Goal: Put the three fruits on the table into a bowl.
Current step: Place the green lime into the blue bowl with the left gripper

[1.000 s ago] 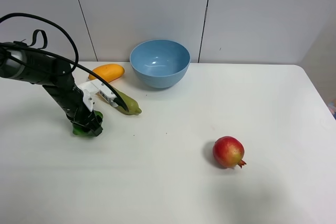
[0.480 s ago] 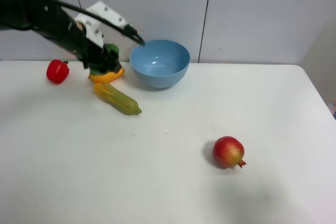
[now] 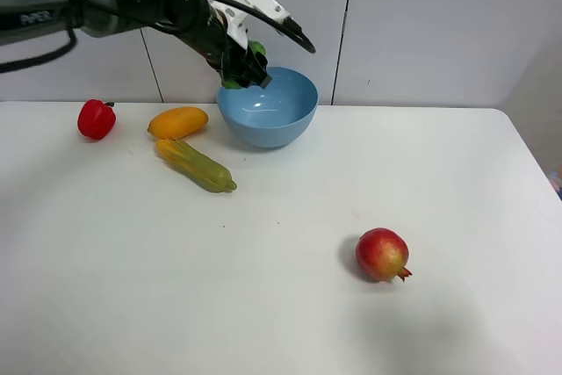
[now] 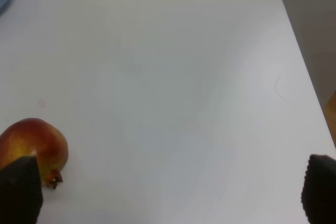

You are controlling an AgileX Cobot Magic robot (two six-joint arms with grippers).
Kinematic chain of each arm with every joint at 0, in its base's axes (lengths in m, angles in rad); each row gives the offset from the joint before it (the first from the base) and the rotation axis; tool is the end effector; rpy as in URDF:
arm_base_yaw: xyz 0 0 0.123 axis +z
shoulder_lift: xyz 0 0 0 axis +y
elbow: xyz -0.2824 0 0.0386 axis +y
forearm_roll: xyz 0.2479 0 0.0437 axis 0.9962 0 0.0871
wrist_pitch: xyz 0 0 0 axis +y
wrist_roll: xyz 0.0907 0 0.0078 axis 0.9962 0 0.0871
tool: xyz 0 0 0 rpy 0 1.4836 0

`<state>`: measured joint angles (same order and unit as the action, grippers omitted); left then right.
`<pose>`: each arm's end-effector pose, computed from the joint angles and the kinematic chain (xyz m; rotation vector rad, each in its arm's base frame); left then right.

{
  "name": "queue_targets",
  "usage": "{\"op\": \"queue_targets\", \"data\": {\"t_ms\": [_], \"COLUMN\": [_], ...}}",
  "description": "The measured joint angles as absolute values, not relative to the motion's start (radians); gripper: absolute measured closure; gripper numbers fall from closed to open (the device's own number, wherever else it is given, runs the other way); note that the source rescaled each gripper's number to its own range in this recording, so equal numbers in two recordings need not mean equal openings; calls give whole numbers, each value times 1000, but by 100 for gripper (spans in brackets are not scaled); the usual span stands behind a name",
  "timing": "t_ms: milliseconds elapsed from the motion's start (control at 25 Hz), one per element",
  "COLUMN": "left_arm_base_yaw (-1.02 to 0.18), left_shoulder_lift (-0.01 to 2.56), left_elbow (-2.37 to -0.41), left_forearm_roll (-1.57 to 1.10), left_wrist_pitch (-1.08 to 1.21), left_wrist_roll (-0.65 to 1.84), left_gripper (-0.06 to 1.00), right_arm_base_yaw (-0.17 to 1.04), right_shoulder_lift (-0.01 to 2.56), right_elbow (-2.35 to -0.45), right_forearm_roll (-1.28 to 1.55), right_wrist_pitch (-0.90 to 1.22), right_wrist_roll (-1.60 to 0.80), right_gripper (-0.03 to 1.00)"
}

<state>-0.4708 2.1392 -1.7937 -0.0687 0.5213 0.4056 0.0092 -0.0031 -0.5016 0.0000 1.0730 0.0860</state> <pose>0.4418 -0.2283 0.2334 0.9491 2.1510 -0.1014 -0.0060 -0.0001 0.2766 0.0788 2.0509 0.0592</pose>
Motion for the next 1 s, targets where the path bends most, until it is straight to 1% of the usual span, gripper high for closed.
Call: {"op": "queue_targets", "data": {"t_ms": [320,600,640,680,720,760,800,880,1000], "left_arm_base_yaw": [-473,-473,-473,-473,-473,-473,-473,-473,-480], "left_shoulder_lift": [2349,2382,2384,2385,2385,2385,2385,2385,2360], "left_elbow": [-1974,-1996,-1996,-1996,-1996,-1997,-1998,-1998,-1998], "left_forearm_roll": [-107,-132,-133,-135,-138,-140,-145,-148,-144], "left_wrist_pitch": [520,518,515,504,489,484,481,487,554], "left_wrist_roll": [405,405,405,405,401,394,385,361,297], "left_gripper": [91,91,83,63,35,17,7,-1,-4], "right_arm_base_yaw": [9,9,9,9,9,9,9,9,9], "right_shoulder_lift": [-3,-3,-3,-3,-3,-3,-3,-3,-3], "right_elbow": [-502,-502,-502,-502,-502,-502,-502,-502,-502], "right_forearm_roll": [0,0,0,0,0,0,0,0,0], "right_wrist_pitch": [1073,1073,1073,1073,1073,1073,1073,1073,1073], "right_wrist_roll": [86,86,86,86,86,86,86,86,86], "right_gripper": [-3,-3,-3,-3,-3,-3,-3,-3,-3]}}
